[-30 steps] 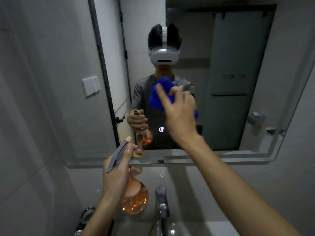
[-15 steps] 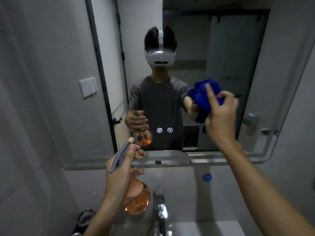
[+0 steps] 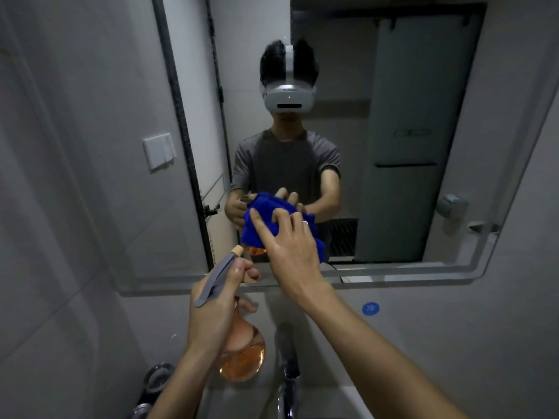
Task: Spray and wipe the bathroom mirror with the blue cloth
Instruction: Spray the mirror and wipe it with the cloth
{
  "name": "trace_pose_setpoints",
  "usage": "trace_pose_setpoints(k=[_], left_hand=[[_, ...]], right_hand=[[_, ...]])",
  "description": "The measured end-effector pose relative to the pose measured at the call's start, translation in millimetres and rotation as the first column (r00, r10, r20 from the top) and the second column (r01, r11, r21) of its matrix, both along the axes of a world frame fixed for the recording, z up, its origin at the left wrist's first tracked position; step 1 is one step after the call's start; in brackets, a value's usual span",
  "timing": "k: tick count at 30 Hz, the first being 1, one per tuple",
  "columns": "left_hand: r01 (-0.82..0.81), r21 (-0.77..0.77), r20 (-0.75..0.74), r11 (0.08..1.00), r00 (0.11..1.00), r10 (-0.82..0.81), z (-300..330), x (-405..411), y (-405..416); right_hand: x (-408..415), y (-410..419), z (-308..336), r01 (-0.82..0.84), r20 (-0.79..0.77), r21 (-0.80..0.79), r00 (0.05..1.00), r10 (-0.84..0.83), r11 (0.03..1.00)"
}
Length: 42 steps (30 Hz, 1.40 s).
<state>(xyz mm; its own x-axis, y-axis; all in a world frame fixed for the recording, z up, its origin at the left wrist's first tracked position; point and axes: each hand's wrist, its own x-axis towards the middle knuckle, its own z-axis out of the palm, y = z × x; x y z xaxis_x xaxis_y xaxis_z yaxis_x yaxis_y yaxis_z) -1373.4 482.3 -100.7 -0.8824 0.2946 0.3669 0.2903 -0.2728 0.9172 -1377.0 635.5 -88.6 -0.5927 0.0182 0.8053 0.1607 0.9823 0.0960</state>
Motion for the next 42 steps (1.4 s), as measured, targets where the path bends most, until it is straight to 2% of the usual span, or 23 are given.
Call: trace_pose_setpoints(k=[5, 11, 13, 17, 21, 24, 28, 31, 36, 42], left_hand=[[0.017, 0.019, -0.019, 1.0, 1.0, -0.017, 5, 1, -5], [-0.016, -0.001, 0.046, 1.0, 0.999, 0.016, -5, -6, -12], [-0.026, -0.011, 0.07, 1.0, 0.997, 0.027, -9, -11, -16], [-0.027, -0.07, 0.049, 0.997, 0.998, 0.031, -13, -19, -22], [-0.022, -0.084, 0.052, 0.996, 0.998, 0.027, -17, -24, -26], [-0.029, -0.065, 0.08, 0.997, 0.996, 0.034, -19, -26, -34], [-0.036, -0.062, 0.1, 0.997, 0.994, 0.042, -19, -30, -51], [-0.062, -0.067, 0.104, 0.996, 0.992, 0.069, -17, -35, -65], [-0.095, -0.089, 0.112, 0.992, 0.988, 0.104, -20, -47, -78], [-0.136, -0.093, 0.154, 0.986, 0.977, 0.149, -30, -54, -86]], right_hand=[[-2, -6, -29, 0.014, 0.045, 0.053, 0.999, -0.016, 0.999], [16, 20, -84, 0.001, 0.117, 0.04, 0.993, -0.006, 0.999], [29, 42, -92, 0.028, 0.066, -0.009, 0.997, -0.028, 1.0], [57, 82, -89, 0.126, -0.11, -0.233, 0.982, -0.154, 0.964], [58, 82, -87, 0.123, -0.107, -0.273, 0.982, -0.158, 0.954], [37, 52, -98, 0.055, -0.034, -0.224, 0.997, -0.064, 0.973], [8, 1, -118, -0.065, 0.215, -0.089, 0.973, 0.083, 0.994], [-1, -16, -122, -0.068, 0.216, -0.136, 0.972, 0.097, 0.988], [2, -13, -121, -0.048, 0.236, -0.092, 0.969, 0.069, 0.995], [-2, -16, -124, -0.031, 0.223, -0.115, 0.973, 0.056, 0.993]])
